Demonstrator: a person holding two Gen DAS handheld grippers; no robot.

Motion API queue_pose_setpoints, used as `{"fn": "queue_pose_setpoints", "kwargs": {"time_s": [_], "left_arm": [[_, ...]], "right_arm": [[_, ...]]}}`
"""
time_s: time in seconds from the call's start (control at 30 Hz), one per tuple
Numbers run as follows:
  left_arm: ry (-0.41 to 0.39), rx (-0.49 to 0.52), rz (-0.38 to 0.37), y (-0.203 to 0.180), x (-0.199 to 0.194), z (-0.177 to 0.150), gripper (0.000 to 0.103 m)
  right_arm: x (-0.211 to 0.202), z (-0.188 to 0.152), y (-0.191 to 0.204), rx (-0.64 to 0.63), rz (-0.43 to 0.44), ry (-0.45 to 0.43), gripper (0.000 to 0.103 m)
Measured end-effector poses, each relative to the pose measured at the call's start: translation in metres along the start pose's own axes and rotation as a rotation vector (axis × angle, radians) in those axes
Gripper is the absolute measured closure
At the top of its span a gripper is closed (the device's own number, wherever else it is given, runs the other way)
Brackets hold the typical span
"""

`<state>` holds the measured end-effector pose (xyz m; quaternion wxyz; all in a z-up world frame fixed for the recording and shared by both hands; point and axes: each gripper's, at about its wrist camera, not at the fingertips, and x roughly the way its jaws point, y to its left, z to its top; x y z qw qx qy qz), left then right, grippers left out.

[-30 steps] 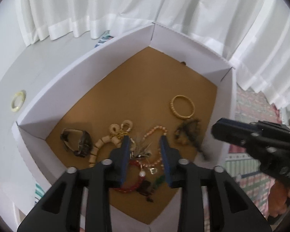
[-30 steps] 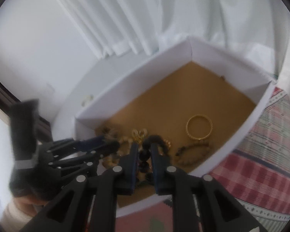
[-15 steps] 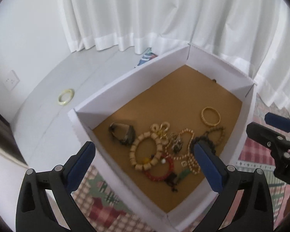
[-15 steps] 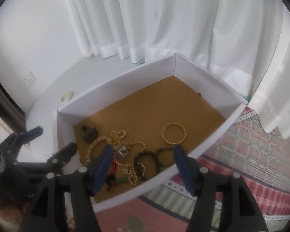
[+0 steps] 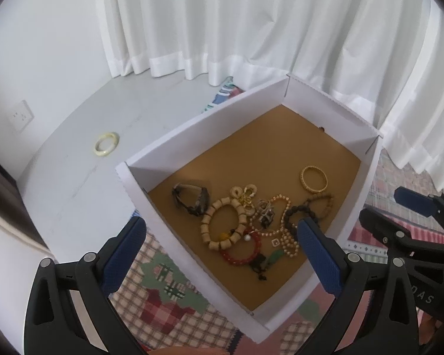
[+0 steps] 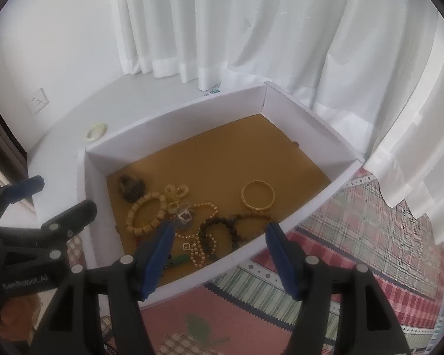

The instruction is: Organize jewelry

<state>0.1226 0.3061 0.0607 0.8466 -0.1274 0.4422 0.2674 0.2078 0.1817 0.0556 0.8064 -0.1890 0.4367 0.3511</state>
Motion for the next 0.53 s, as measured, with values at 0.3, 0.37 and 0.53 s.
{"fn": "queue_pose_setpoints", "kwargs": {"time_s": [0.3,0.37,0.53], "left_arm": [[0.017,-0.005,-0.002,0.0006,0.0016,-0.0013,0.001],[0.022,-0.007,-0.008,0.0003,0.0028,-0.0015,0.001],[-0.002,0.010,-0.006,-0.0029,0.0002,-0.0035,0.001]], "right_arm": [[0.0010,-0.0033,0.0029,-0.005,0.004,0.011,0.037],[0.0011,-0.0032,0.0027,-0.005,0.003,0.010,0.037],[0.0012,-0.0034,0.0014,-0.001,0.001,0.006,0.037]]}}
